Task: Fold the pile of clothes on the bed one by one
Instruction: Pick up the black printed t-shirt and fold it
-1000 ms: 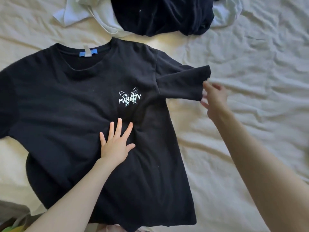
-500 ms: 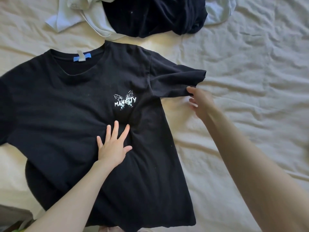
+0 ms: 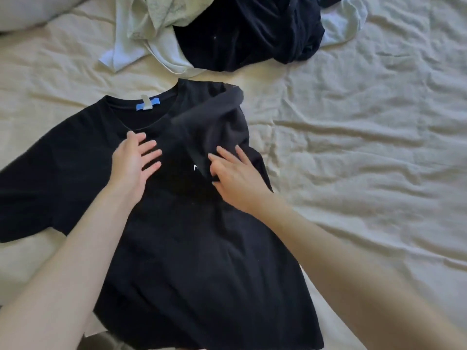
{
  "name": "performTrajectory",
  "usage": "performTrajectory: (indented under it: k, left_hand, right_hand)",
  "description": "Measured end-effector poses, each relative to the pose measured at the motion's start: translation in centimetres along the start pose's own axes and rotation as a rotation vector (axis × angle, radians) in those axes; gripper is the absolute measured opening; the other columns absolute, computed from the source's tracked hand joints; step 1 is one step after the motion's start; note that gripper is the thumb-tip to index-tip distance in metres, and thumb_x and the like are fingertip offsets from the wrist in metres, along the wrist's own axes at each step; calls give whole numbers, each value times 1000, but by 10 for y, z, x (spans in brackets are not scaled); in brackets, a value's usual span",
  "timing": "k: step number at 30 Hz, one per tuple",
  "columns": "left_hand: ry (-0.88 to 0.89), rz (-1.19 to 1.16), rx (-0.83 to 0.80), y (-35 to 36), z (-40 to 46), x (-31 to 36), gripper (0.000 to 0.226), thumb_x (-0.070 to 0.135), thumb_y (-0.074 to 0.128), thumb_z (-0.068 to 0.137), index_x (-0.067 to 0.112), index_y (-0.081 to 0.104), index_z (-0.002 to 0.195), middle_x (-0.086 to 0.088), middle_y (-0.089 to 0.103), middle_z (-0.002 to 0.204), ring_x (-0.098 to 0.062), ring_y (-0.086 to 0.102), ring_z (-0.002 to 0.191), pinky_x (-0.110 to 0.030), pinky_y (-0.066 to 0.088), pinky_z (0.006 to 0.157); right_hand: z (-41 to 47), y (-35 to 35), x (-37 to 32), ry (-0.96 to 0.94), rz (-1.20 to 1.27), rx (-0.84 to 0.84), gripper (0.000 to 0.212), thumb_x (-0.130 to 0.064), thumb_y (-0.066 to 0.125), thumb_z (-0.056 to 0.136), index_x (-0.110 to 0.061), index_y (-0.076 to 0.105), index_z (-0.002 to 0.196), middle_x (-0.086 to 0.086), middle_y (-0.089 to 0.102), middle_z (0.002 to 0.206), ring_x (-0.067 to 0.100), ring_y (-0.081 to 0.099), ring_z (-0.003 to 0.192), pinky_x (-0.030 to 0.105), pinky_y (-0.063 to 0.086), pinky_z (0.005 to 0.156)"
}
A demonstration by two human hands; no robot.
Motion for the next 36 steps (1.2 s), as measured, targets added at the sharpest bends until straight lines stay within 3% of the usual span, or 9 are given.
performTrajectory:
  k: [2,4,5,8,13,20,24,30,36]
  left_hand:
    - [49,99,-6,6,12,11,37,38,36,101,19,49,130,2,55,115,-14,59,102,-33,48,88]
    - [126,257,-29,20,25,16,27,35,41,97,24,54,119,8,54,107,-10,54,99,-29,46,85]
    - [172,353,-53,32,31,19,31,34,43,96,24,53,123,9,54,108,-9,53,101,-28,44,87]
    - [291,640,-120,69,51,23,52,41,48,94,18,40,141,3,50,134,-12,48,119,-26,37,98]
    - [382,730,-211,131,83,36,61,56,56,85,21,49,133,10,59,106,-16,52,117,-40,35,108]
    - [381,574,-250,181,98,51,22,36,61,89,16,62,80,1,59,80,-12,56,83,-24,45,76]
    - [283,336,-221,185,104,51,11,25,66,88,14,66,92,-2,65,99,-17,60,105,-29,47,97]
    - [297,406,-329,186,105,52,19,33,66,87,17,69,97,5,67,94,-10,63,95,-21,52,79]
    - [425,740,-278,167,106,48,33,47,49,94,18,64,96,7,57,81,-11,52,84,-23,41,70]
  right_hand:
    - [-19,28,0,3,-4,-114,32,-26,51,96,-11,54,124,3,37,149,18,18,144,41,1,118]
    - [-35,19,4,99,139,87,24,-23,52,95,-10,63,112,6,57,129,26,45,127,41,26,111]
    - [-43,9,16,235,254,237,18,-20,53,94,-10,66,99,5,65,109,25,57,107,37,40,95]
    - [-70,16,61,842,686,404,24,-32,50,96,-13,62,88,-10,61,80,8,58,80,18,42,65]
    - [-63,50,89,1318,1419,354,38,-44,59,90,-7,63,92,10,67,94,24,67,89,36,57,81]
    - [-51,49,96,1421,1744,408,10,-18,63,89,-10,59,86,13,68,100,25,68,87,33,58,74]
    - [-50,56,90,1402,2054,491,10,-11,50,97,-6,57,100,11,66,100,22,65,86,32,53,74]
    - [-48,60,83,1246,1791,399,29,-37,62,89,-15,58,107,3,66,110,18,65,99,29,55,82]
    - [-41,64,68,1211,1541,154,10,-15,64,89,-14,55,95,-2,60,95,12,57,75,31,56,82]
Point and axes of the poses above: each hand's wrist, its own z-axis towards the middle knuckle, its own y-axis out of the palm, x = y × z, the point moved 8 cm from there along z, towards the middle knuckle
